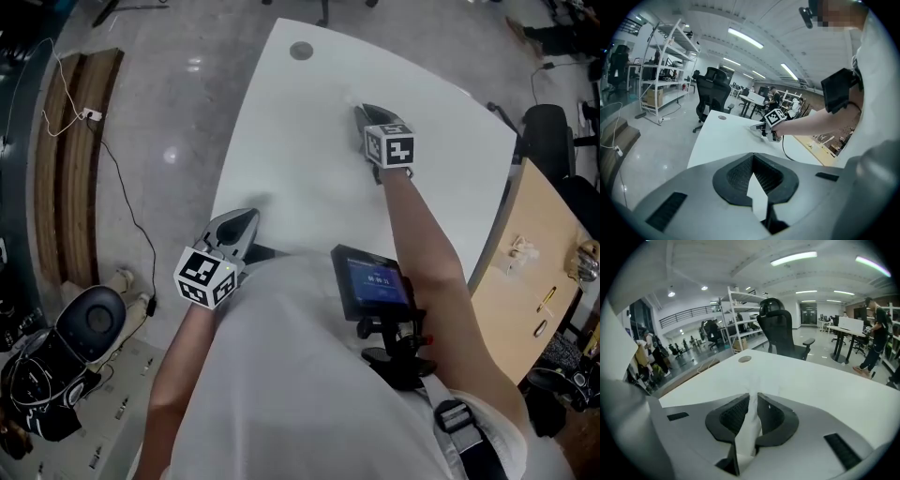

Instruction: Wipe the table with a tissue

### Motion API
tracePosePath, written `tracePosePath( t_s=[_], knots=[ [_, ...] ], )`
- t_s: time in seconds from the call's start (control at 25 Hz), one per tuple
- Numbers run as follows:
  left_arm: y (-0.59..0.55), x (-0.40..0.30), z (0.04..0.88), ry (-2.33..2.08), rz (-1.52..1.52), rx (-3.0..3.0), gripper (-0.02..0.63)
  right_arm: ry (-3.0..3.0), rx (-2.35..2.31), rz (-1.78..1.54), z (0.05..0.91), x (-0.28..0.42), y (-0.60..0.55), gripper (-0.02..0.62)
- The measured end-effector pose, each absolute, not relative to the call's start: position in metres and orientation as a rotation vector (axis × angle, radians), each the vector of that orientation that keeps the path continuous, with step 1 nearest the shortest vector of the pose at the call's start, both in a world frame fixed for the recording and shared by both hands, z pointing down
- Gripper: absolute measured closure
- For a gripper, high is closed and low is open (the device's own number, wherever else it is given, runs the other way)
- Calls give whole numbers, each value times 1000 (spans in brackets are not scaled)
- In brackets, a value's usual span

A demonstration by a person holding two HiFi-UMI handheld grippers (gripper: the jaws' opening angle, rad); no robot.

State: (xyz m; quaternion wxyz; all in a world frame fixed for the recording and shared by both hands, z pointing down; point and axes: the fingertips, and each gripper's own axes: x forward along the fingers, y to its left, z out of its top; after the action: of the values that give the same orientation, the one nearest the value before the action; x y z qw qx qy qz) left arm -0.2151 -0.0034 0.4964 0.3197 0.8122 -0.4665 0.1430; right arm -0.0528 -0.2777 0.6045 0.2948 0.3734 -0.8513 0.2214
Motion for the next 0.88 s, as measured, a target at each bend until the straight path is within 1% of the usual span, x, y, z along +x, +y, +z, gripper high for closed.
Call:
tracePosePath(
  t_s=[0.2, 0.44, 0.88],
  knots=[
    [3, -227, 495, -1281, 360, 2106, 601, -2361, 1078, 736, 585, -60, -280, 540],
    [1, -229, 493, -1250, 353, 2161, 600, -2440, 1096, 802, 556, -54, -257, 540],
    [-11, -202, 480, -999, 352, 2365, 600, -2449, 1207, 745, 507, 9, -153, 538]
  ],
)
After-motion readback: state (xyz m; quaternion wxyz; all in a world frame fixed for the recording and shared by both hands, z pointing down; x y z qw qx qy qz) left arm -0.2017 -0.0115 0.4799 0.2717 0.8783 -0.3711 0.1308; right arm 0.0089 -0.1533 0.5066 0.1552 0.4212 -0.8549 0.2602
